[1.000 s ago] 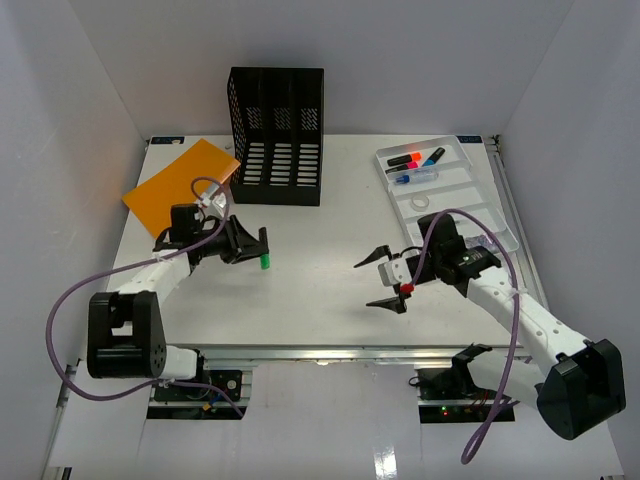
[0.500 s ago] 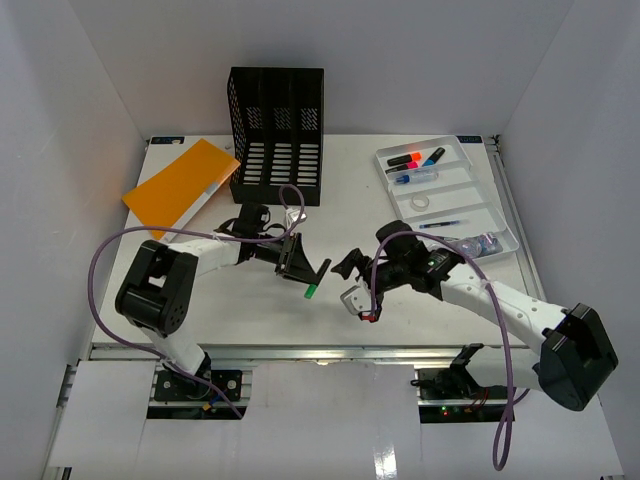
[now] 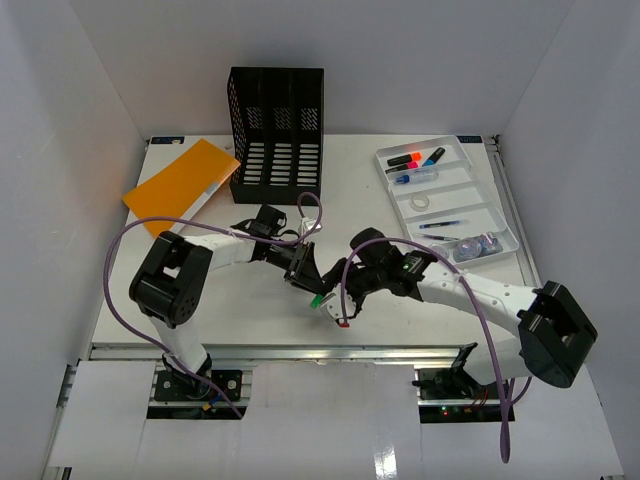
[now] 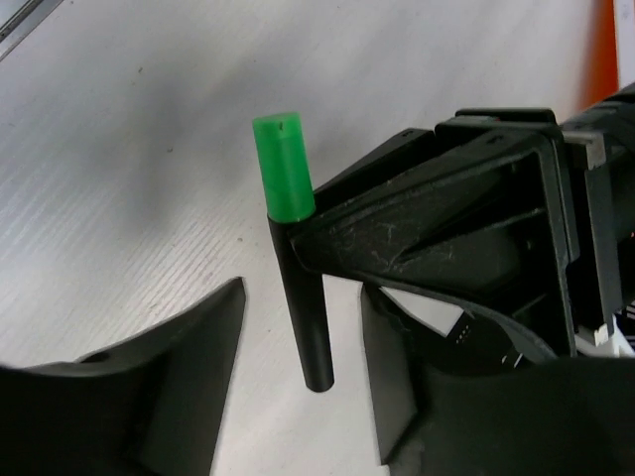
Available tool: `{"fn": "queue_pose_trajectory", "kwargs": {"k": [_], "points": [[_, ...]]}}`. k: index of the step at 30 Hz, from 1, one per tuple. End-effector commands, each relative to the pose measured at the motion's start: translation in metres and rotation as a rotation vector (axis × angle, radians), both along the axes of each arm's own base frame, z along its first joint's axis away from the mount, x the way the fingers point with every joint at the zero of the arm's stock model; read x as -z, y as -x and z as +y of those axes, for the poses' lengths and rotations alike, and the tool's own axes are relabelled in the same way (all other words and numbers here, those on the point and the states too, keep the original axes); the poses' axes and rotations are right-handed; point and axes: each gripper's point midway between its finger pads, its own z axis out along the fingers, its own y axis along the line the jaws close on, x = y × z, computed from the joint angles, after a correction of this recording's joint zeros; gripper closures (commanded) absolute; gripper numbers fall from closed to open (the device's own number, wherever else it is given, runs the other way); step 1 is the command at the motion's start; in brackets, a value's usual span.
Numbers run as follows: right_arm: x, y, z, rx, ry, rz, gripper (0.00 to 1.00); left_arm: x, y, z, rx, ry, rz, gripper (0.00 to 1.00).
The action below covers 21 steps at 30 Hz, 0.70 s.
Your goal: Organize the desk
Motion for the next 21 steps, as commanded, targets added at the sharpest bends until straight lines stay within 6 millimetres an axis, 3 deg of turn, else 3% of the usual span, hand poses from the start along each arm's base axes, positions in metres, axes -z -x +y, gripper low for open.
{"fn": "queue_pose_trajectory", "kwargs": {"k": [1, 4, 10, 14, 16, 21], "points": [[-0.010, -0.007, 0.015, 0.002, 0.001, -0.053, 0.56, -0.015, -0.003, -0.003, 0.027, 0.043, -0.066, 0.84], [-0.005, -0.008, 0.014, 0.012, 0.014, -0.053, 0.68, -0.016, -0.002, -0.002, 0.025, 0.039, -0.077, 0.81], [-0.005, -0.009, 0.015, 0.022, 0.015, -0.042, 0.82, -0.018, -0.002, -0.002, 0.020, 0.034, -0.091, 0.74], [-0.005, -0.009, 0.015, 0.027, 0.013, -0.041, 0.88, -0.022, -0.004, -0.001, 0.005, 0.019, -0.122, 0.57], [-0.006, -0.009, 0.013, 0.030, 0.012, -0.040, 0.89, -0.028, -0.007, 0.000, -0.012, 0.013, -0.157, 0.40], [-0.006, -0.008, 0.004, 0.047, 0.006, -0.043, 0.92, -0.050, -0.024, 0.009, -0.086, -0.001, -0.240, 0.31]]}}
